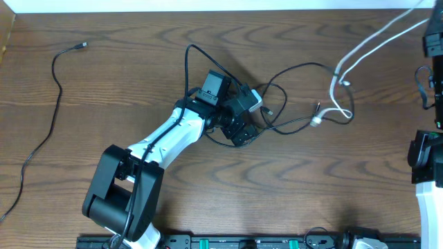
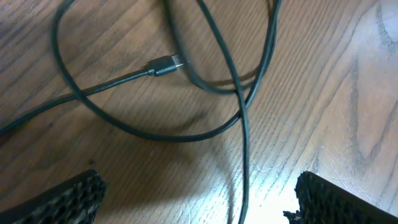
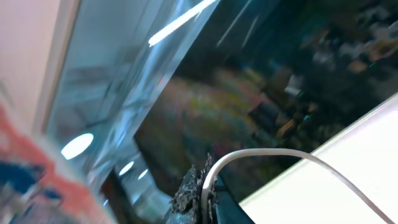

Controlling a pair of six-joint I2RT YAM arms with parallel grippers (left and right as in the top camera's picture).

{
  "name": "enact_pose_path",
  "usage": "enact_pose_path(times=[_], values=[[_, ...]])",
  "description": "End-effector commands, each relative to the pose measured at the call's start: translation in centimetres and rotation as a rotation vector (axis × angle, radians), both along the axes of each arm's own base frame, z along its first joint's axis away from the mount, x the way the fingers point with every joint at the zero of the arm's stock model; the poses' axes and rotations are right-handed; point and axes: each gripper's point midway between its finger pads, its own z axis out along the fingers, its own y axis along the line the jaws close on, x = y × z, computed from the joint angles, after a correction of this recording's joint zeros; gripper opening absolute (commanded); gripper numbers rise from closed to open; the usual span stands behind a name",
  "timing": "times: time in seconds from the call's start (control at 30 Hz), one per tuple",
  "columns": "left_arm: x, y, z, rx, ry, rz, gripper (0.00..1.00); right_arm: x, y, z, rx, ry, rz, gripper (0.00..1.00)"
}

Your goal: Untangle cables

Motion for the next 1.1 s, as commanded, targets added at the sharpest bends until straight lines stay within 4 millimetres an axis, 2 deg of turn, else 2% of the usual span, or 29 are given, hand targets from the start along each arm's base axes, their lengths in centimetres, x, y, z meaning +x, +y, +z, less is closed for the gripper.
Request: enact_pose_path(times=[0.0,0.13,0.2,0.27,0.43,0.53,0.6,0.63,0.7,0.83,0.97,1.03,1.07], values=[[-0.3,0.2,-0.7,0.016,0.014,-0.012,0.99,0.3,-2.5,-0.3,-0.017,0.018,-0.142,0.01],[-0.4,0.3,-0.8,0.019,0.019,-0.012,0.99,1.4,-3.6,-2.9,-0.149,0.127,-0.238,0.01],[-0.4,0.3,-0.8,0.019,0.019,-0.012,0.99,2.0,-4.7,-4.9,-0.188,0.216,-0.292,0.01],[-0.4,0.3,-0.8,0.019,0.02,-0.012,0.99,2.1,-6.0,-5.7,-0.21,0.254,-0.361,0.01],[-0.6,0.3,-0.9,0.024,0.028,-0.012,0.99,1.3,-9.9,-6.8,-0.288,0.33,-0.562,0.01],[-0.8,0.4,-1.0,0.028,0.036,-0.012,0.99,0.1,-13.6,-10.0,-0.33,0.508,-0.738,0.01],[-0.7,0.4,-1.0,0.028,0.035,-0.013,0.98,-1.6,-16.5,-12.8,-0.343,0.666,-0.887,0.01],[-0.8,0.4,-1.0,0.028,0.036,-0.013,0.99,-3.5,-18.8,-14.6,-0.352,0.788,-1.016,0.01],[-0.8,0.4,-1.0,0.029,0.036,-0.012,0.99,-5.9,-21.0,-16.2,-0.365,0.922,-1.167,0.01],[-0.7,0.4,-1.0,0.028,0.036,-0.013,0.99,-11.0,-24.3,-18.6,-0.36,1.153,-1.422,0.01],[-0.7,0.4,-1.0,0.028,0.035,-0.012,0.99,-12.1,-24.7,-20.1,-0.341,1.229,-1.42,0.01],[-0.7,0.4,-1.0,0.028,0.035,-0.013,0.99,-10.4,-23.7,-21.6,-0.359,1.242,-1.266,0.01],[-0.7,0.4,-1.0,0.028,0.035,-0.013,0.99,-8.6,-22.4,-22.8,-0.376,1.239,-1.116,0.01]])
